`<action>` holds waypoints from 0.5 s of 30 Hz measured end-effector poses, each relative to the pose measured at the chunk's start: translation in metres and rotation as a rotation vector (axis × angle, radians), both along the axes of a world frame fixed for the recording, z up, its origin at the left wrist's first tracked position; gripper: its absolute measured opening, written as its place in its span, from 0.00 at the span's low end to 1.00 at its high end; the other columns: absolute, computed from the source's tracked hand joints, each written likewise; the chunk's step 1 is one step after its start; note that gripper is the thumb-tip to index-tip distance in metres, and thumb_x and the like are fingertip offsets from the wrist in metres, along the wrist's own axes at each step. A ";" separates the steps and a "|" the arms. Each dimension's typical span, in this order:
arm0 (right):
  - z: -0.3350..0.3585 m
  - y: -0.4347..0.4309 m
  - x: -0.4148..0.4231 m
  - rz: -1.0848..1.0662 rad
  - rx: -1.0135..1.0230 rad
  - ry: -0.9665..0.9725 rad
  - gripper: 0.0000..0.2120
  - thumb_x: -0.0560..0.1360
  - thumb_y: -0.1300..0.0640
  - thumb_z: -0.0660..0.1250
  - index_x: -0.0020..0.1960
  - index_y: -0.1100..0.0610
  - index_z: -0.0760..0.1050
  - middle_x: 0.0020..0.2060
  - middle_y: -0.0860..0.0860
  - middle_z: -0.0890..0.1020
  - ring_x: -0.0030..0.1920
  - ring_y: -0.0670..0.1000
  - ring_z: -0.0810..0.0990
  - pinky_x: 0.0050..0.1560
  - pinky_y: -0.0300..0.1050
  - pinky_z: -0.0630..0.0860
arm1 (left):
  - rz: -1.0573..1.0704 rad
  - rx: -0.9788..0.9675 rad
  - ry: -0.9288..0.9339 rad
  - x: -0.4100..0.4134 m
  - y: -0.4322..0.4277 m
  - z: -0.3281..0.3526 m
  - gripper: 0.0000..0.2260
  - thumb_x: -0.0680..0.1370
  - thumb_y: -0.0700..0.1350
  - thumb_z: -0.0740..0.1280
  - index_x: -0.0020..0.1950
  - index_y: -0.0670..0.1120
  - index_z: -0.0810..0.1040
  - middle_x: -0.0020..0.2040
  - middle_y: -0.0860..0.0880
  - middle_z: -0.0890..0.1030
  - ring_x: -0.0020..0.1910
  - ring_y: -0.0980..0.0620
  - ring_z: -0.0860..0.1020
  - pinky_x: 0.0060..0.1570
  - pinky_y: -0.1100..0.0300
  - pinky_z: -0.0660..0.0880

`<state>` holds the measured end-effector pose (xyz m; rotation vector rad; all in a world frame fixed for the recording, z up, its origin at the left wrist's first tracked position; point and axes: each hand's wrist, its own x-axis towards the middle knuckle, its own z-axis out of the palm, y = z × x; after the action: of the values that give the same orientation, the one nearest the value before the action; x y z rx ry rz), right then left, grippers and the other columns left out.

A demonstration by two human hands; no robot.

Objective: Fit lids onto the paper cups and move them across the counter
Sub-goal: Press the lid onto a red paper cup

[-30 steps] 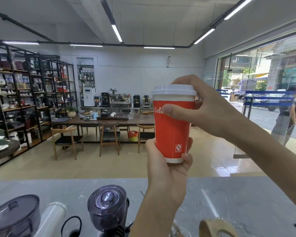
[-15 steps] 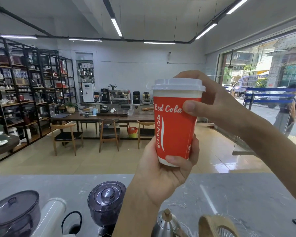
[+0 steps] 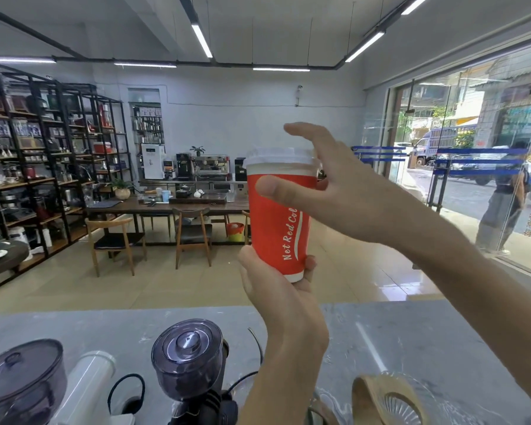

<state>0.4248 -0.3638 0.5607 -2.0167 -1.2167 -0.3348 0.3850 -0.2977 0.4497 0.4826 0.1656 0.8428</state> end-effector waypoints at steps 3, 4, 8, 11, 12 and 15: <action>-0.009 0.012 0.000 -0.078 0.051 -0.083 0.43 0.60 0.20 0.61 0.69 0.38 0.57 0.60 0.46 0.67 0.49 0.43 0.74 0.43 0.38 0.72 | -0.033 -0.003 -0.022 -0.002 -0.003 -0.001 0.11 0.83 0.43 0.55 0.53 0.46 0.77 0.54 0.44 0.81 0.45 0.50 0.83 0.37 0.59 0.75; -0.011 0.014 0.001 -0.093 0.076 -0.116 0.39 0.62 0.22 0.63 0.66 0.38 0.58 0.57 0.45 0.67 0.45 0.41 0.73 0.39 0.34 0.70 | -0.004 0.008 -0.029 -0.003 -0.003 -0.002 0.11 0.84 0.42 0.54 0.53 0.47 0.76 0.54 0.45 0.80 0.45 0.51 0.82 0.40 0.58 0.78; -0.011 0.005 0.007 0.013 0.174 -0.072 0.28 0.66 0.29 0.69 0.60 0.37 0.63 0.57 0.43 0.72 0.47 0.38 0.76 0.38 0.32 0.74 | -0.157 -0.063 -0.109 -0.011 0.001 0.004 0.12 0.84 0.46 0.54 0.57 0.44 0.76 0.47 0.45 0.82 0.42 0.46 0.82 0.33 0.55 0.79; -0.006 -0.009 0.009 0.249 0.238 0.116 0.25 0.66 0.39 0.75 0.59 0.37 0.69 0.54 0.36 0.78 0.48 0.39 0.82 0.36 0.30 0.78 | -0.363 -0.012 -0.120 -0.017 0.009 0.011 0.18 0.80 0.49 0.55 0.57 0.40 0.79 0.45 0.41 0.84 0.39 0.44 0.84 0.20 0.64 0.69; -0.005 -0.014 0.011 0.327 0.254 0.172 0.24 0.66 0.42 0.77 0.58 0.37 0.71 0.52 0.36 0.79 0.49 0.39 0.83 0.38 0.31 0.79 | -0.414 0.006 -0.123 -0.019 0.010 0.012 0.18 0.80 0.49 0.56 0.57 0.40 0.80 0.46 0.41 0.84 0.39 0.43 0.84 0.20 0.65 0.69; -0.006 -0.027 0.022 0.468 0.258 0.271 0.23 0.69 0.51 0.76 0.61 0.41 0.72 0.58 0.44 0.80 0.54 0.46 0.84 0.44 0.39 0.82 | -0.604 0.027 -0.176 -0.025 0.014 0.009 0.20 0.79 0.52 0.59 0.60 0.39 0.79 0.50 0.39 0.82 0.39 0.43 0.83 0.21 0.64 0.72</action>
<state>0.4467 -0.3912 0.5551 -1.4503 -1.3462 0.0137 0.3604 -0.2839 0.4590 0.4466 -0.1511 0.2915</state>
